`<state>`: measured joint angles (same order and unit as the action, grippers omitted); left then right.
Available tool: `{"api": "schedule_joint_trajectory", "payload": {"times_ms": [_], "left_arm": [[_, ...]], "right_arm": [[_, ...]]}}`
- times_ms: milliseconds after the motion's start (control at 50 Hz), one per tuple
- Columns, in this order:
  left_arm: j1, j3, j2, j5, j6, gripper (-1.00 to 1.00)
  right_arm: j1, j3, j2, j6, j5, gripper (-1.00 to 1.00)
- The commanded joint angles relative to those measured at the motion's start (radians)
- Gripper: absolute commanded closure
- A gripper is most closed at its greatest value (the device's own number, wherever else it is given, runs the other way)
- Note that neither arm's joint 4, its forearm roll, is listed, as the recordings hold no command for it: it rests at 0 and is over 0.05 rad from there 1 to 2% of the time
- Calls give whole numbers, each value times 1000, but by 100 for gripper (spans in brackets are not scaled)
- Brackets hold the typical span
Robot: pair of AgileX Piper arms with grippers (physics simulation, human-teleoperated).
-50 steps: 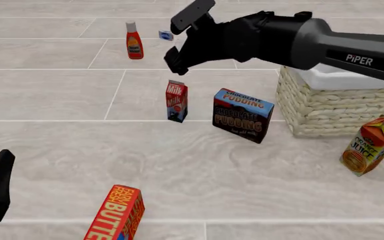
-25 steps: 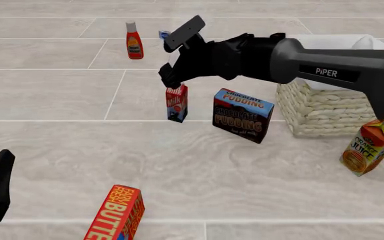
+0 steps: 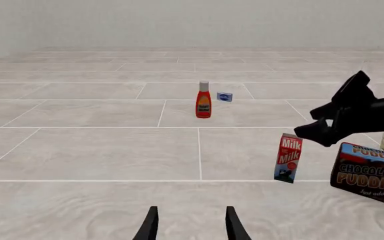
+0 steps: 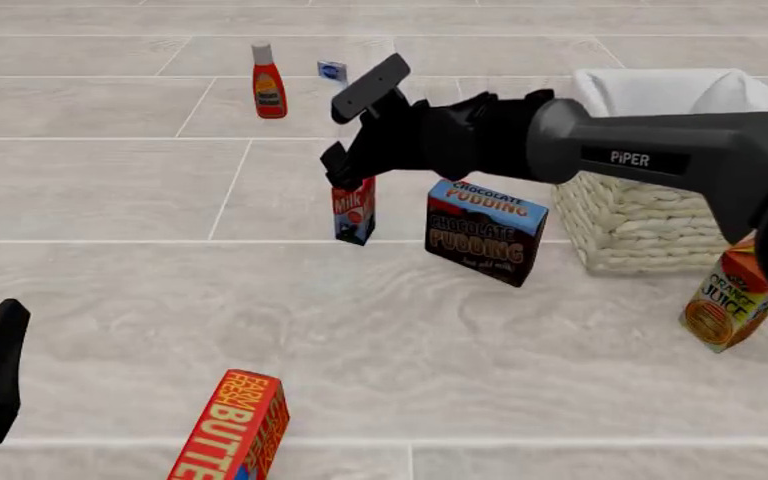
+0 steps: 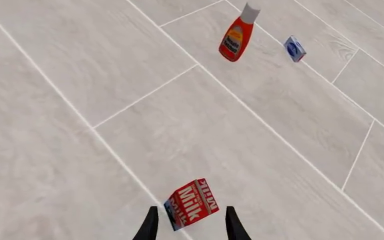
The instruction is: Pick the milk and place it in the basket.
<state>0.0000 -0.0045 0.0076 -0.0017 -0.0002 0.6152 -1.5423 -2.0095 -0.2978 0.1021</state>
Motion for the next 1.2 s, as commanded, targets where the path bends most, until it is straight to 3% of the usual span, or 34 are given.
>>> {"api": "schedule_joint_trajectory", "payload": {"times_ms": [20, 420, 1200], "left_arm": [[0, 0, 0, 0, 0, -100], [0, 0, 0, 0, 0, -100], [0, 0, 0, 0, 0, -100]], "right_arm": [[-6, 11, -14, -2, -29, -100], [-7, -1, -93, 18, -84, -100], [-42, -41, -220, 5, -141, -100]]}}
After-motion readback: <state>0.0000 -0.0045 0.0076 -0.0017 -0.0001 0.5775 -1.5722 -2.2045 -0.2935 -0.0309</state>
